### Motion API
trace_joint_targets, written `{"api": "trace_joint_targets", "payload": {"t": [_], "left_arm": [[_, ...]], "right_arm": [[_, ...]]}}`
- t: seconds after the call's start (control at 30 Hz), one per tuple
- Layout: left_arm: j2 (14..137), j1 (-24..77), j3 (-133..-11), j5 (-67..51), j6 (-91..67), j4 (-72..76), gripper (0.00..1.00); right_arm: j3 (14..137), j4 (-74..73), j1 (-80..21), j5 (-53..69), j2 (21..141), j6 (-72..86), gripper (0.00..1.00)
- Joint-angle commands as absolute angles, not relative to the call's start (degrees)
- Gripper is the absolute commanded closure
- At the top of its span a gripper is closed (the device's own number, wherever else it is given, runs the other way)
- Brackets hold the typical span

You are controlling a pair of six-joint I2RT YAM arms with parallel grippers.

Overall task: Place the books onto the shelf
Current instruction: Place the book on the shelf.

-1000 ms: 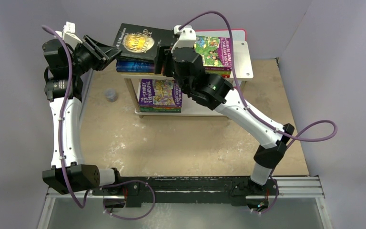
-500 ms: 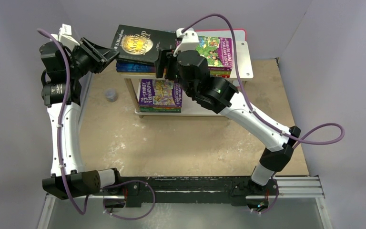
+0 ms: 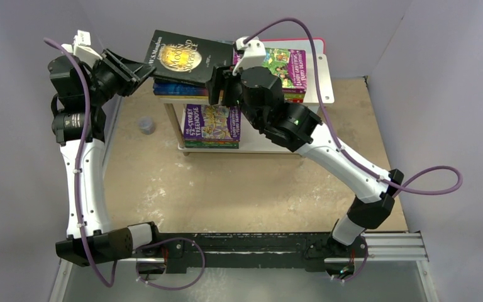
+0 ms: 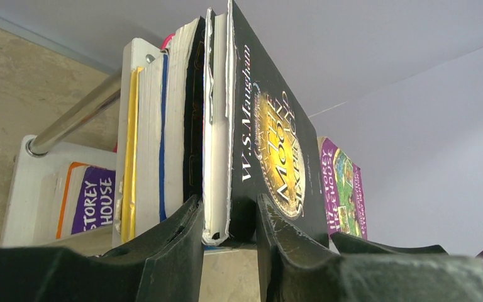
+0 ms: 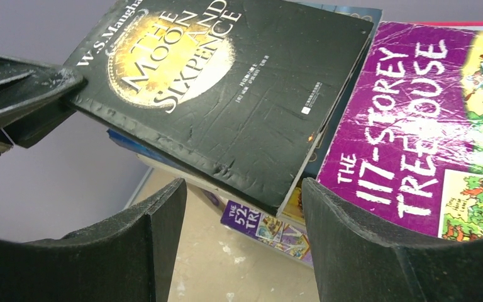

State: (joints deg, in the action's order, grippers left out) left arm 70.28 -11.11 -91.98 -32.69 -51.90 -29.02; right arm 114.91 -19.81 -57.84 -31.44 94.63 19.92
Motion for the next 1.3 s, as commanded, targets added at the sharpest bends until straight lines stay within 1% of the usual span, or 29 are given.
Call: {"api": "trace_joint_targets", "payload": {"t": [0.0, 0.2, 0.5, 0.7, 0.83, 1.27], "left_arm": [[71.6, -11.0, -96.4, -30.8, -49.8, -26.7, 0.96], [73.2, -11.0, -97.4, -27.9, -49.5, -25.6, 0.96], [72.6, -11.0, -97.1, -18.5, -46.1, -28.8, 0.96], [72.6, -11.0, -96.9, -18.9, -45.8, -28.8, 0.96], [72.6, -11.0, -96.8, -19.7, -45.7, -28.8, 0.95], [72.4, -11.0, -95.0, -23.8, -47.0, -27.0, 0.91]], "right_arm": [[115.8, -18.7, -58.2, -29.4, 93.3, 18.8, 0.31], [116.9, -21.0, -58.1, -29.2, 95.1, 20.2, 0.29], [120.6, -23.2, -58.1, -33.7, 99.3, 19.0, 0.28], [122.4, -24.5, -58.1, -40.6, 101.4, 17.6, 0.28], [122.6, -23.9, -58.0, -43.0, 101.5, 16.3, 0.27], [123.1, -21.4, -57.9, -42.4, 101.2, 13.9, 0.23]]}}
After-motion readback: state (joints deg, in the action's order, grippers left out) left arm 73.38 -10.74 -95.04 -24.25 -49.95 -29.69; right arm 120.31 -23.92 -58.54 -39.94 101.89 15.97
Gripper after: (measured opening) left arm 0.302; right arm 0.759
